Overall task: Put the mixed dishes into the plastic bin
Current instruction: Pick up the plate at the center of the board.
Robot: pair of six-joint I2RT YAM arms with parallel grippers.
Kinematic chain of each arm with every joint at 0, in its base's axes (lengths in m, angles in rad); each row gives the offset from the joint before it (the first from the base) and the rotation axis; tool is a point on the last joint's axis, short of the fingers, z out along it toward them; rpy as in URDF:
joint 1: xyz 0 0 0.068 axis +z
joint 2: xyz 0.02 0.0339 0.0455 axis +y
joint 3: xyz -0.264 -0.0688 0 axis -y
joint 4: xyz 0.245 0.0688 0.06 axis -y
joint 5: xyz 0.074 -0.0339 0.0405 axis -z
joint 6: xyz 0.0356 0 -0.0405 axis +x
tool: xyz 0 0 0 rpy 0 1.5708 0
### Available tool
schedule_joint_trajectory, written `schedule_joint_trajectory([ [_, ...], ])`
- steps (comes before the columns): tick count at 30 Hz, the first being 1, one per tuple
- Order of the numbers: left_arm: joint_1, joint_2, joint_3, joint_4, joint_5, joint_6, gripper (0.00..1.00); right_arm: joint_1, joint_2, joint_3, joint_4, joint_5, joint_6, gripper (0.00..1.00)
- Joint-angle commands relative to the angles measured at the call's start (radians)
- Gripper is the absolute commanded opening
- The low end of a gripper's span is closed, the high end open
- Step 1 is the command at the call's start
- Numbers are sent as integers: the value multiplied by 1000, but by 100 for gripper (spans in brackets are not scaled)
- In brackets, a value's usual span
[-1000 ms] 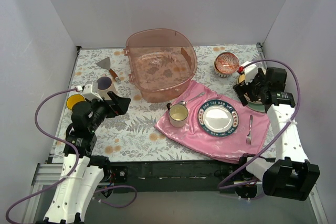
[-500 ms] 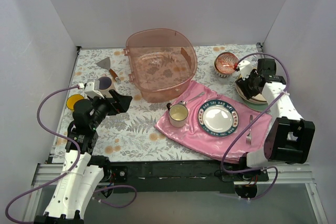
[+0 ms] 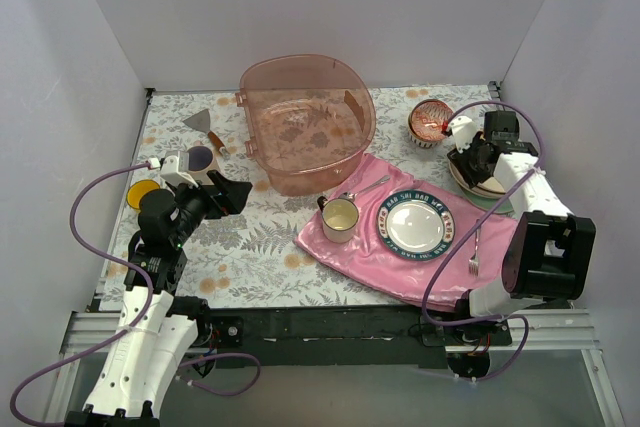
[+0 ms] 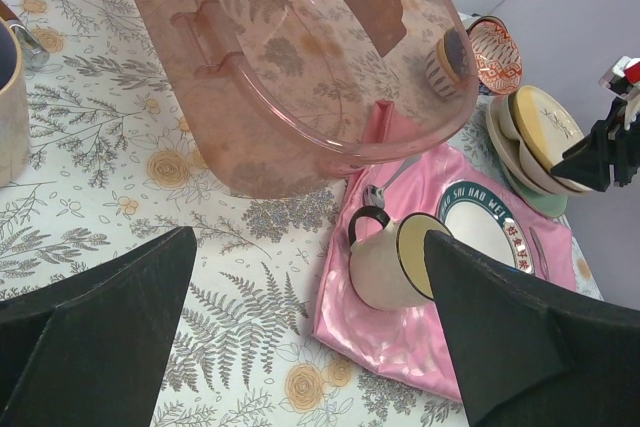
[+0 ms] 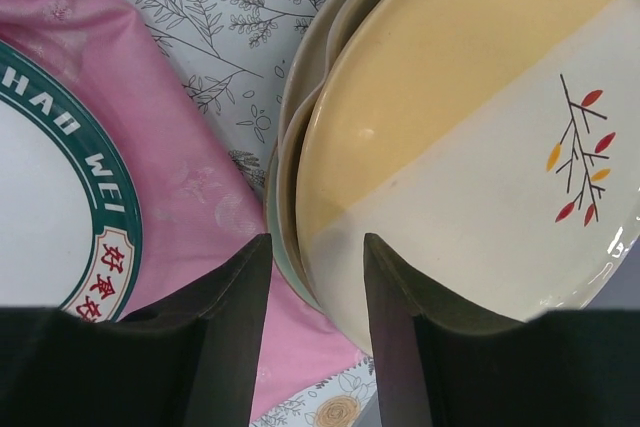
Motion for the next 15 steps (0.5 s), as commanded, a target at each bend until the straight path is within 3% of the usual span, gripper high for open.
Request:
schedule_joint_trajectory([
  [1, -3, -8, -10, 12, 14, 20, 98, 2, 25, 50, 44, 24, -3, 49],
  [15, -3, -8, -12, 15, 19, 20, 98, 2, 69, 73, 56, 38, -17, 45],
])
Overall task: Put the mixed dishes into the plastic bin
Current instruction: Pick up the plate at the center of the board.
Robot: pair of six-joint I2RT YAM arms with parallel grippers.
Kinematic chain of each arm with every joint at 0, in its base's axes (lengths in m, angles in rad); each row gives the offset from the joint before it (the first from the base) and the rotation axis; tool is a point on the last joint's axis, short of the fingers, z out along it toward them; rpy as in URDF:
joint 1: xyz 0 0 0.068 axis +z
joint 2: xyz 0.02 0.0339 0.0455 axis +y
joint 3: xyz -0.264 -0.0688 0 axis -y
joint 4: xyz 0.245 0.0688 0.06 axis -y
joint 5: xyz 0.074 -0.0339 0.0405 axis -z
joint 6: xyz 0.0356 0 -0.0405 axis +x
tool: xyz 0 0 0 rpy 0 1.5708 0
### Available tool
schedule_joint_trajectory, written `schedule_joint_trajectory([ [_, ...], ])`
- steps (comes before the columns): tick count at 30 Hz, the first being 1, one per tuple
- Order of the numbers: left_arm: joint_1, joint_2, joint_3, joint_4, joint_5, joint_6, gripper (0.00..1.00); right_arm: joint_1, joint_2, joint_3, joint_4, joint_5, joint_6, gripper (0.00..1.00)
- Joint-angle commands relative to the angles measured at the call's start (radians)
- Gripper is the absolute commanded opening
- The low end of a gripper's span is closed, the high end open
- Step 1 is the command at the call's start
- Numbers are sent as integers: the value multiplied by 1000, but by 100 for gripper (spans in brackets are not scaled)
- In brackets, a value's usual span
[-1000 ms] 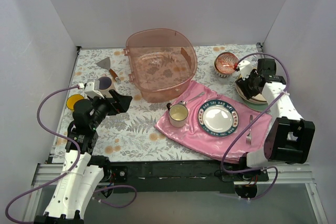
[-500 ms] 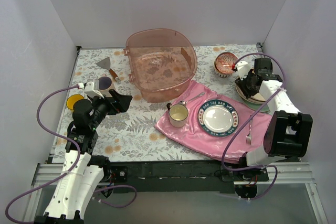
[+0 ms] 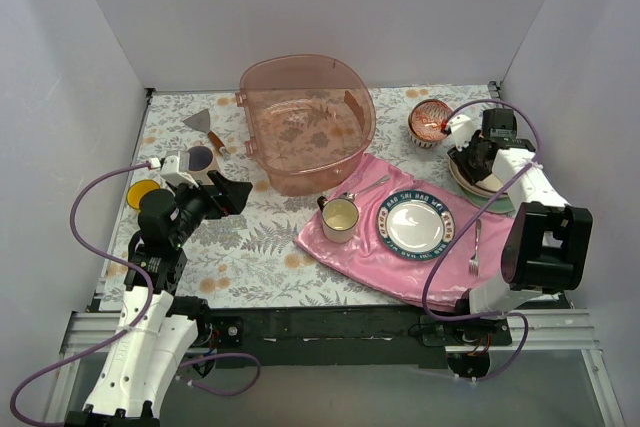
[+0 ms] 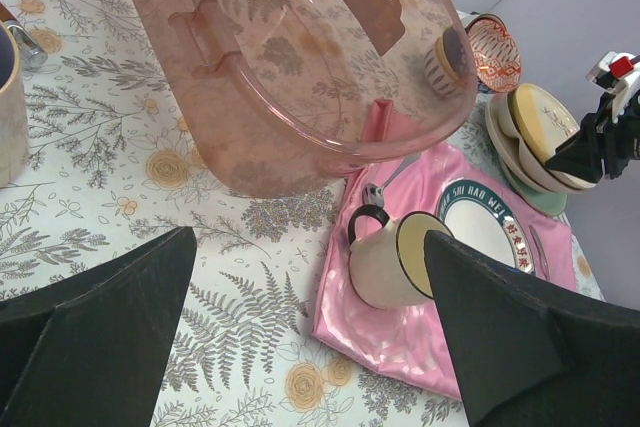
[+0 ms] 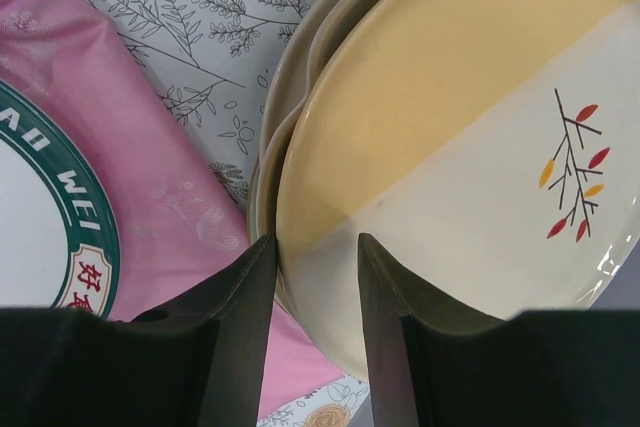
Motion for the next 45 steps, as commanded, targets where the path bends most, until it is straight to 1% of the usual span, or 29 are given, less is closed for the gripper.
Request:
schedule_joint_trajectory([
  [1, -3, -6, -10, 16, 13, 17, 98, 2, 19, 53, 37, 37, -8, 45],
  [9, -3, -5, -12, 16, 16, 17, 98, 2, 32, 38, 65, 80, -42, 44],
  [21, -3, 3, -12, 20, 21, 18, 98, 3, 61, 16, 102, 94, -103, 45],
  [30, -3, 12, -14, 21, 24, 18, 98, 20, 62, -22, 134, 105, -145, 46],
  [35, -3, 11, -14, 21, 25, 20, 98, 37, 62, -60, 168, 137, -175, 45],
  [39, -3, 15, -14, 20, 25, 18, 98, 46, 49, -90, 186, 145, -194, 41],
  [45, -3, 14, -14, 21, 29, 18, 98, 54, 17, -123, 201, 149, -203, 30],
])
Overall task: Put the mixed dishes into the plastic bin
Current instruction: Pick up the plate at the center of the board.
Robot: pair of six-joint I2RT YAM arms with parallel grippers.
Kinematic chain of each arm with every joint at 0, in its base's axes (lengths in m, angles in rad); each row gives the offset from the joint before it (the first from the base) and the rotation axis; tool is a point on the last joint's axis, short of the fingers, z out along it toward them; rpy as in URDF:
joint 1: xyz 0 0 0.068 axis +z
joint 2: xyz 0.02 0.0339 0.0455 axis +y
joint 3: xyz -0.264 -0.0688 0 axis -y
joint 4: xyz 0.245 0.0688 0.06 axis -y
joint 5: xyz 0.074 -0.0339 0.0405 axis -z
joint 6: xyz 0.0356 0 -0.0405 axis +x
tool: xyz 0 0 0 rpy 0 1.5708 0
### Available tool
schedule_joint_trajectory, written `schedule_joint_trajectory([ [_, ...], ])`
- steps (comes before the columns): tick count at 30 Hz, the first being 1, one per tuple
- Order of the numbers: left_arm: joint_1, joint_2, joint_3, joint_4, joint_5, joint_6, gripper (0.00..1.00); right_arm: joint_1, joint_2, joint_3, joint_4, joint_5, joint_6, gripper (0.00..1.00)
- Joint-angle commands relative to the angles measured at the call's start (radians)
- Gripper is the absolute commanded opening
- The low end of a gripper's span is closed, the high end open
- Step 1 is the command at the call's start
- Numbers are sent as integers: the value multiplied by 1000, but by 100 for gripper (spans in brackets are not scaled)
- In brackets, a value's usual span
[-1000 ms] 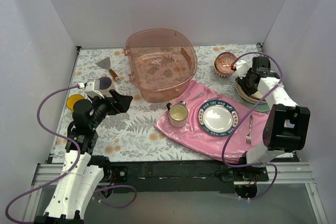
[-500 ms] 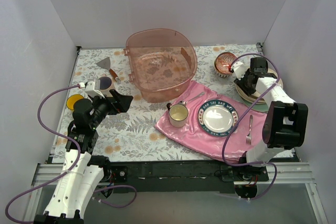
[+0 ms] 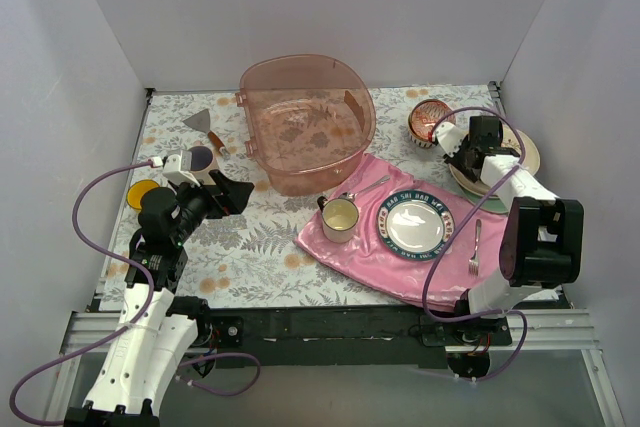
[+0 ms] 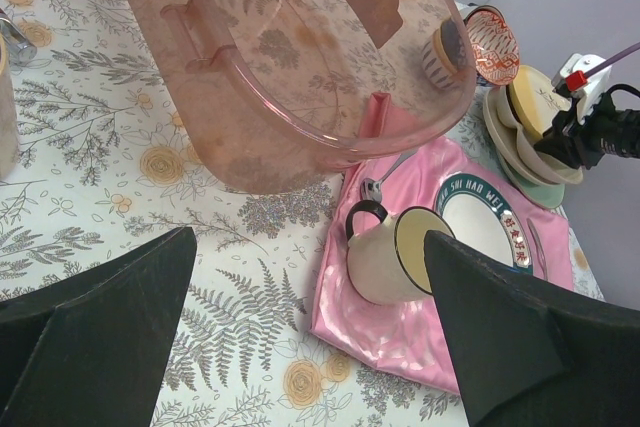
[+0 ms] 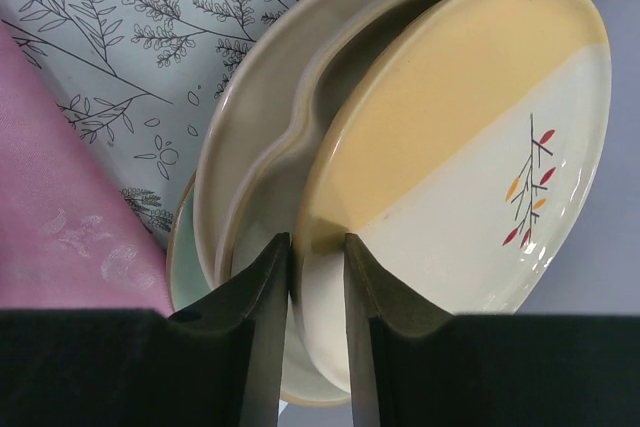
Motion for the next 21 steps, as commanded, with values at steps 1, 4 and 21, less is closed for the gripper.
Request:
schedule_joint_trajectory([
  [1, -3, -5, -14, 13, 11, 18, 98, 2, -30, -38, -8, 3, -7, 27],
  [4, -3, -6, -14, 15, 11, 18, 98, 5, -53, -50, -5, 14, -10, 20],
  [21, -3, -2, -15, 18, 29, 13, 98, 20, -243, -43, 5, 42, -86, 1],
])
